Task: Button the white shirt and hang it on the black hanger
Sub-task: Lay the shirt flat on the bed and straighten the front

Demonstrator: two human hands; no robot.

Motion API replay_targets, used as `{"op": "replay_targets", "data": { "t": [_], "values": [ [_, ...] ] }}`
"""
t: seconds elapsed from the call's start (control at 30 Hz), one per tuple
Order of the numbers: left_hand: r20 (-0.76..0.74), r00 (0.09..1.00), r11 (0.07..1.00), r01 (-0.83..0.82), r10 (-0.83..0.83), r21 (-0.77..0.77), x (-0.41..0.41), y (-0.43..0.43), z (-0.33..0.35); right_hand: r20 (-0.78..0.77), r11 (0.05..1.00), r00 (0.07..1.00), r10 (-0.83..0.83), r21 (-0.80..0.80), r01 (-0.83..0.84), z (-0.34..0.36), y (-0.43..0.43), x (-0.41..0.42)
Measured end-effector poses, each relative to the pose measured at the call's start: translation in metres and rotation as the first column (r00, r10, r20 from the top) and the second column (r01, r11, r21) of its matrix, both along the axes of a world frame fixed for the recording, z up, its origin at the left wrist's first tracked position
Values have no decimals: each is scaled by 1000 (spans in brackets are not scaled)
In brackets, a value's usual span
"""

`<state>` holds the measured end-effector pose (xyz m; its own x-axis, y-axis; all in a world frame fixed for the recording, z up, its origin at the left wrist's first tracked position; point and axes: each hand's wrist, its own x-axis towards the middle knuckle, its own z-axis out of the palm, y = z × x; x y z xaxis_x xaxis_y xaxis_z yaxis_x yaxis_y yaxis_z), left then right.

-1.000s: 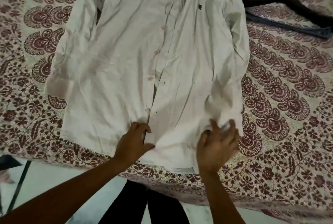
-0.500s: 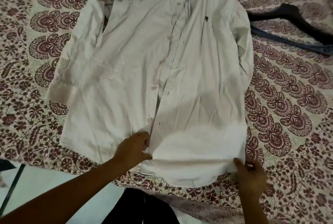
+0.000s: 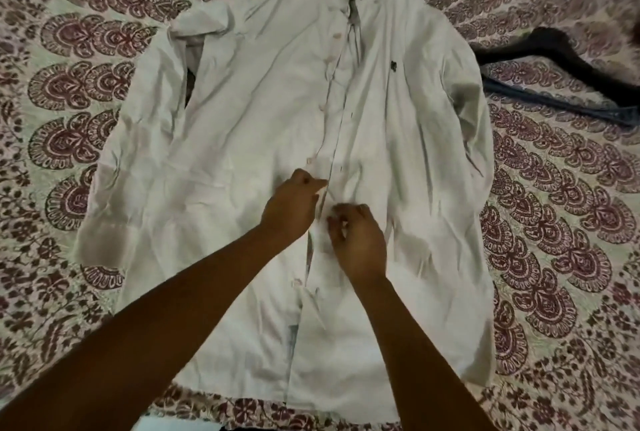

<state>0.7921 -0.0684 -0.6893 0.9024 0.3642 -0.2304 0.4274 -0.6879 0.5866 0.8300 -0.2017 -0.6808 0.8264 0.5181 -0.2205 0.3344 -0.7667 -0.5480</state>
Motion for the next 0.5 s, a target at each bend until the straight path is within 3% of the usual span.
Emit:
{"op": "replay_targets", "data": {
  "t": [0.1,0.27,0.33,0.4,0.47,0.5],
  "values": [
    [-96,995,990,1,13,138,23,9,-3,-70,981,995,-69,-188,55,-5,29,4],
    [-178,984,947,55,3,318,46,35,3,-71,949,976,-204,-259,179,-4,35,15],
    [-135,991,963,49,-13,264,55,44,2,-35,953,956,-290,-101,286,-1,35,13],
    [10,1000,997,17,-18,79,61,45,4,65,938,942,-330,137,319,0,36,4],
    [102,994,999,39,-36,-30,62,45,4,102,958,964,-247,178,226,-4,38,-5],
    [97,993,996,72,-67,-50,62,45,2,33,973,982,-185,144,178,-7,37,-6]
  ]
}}
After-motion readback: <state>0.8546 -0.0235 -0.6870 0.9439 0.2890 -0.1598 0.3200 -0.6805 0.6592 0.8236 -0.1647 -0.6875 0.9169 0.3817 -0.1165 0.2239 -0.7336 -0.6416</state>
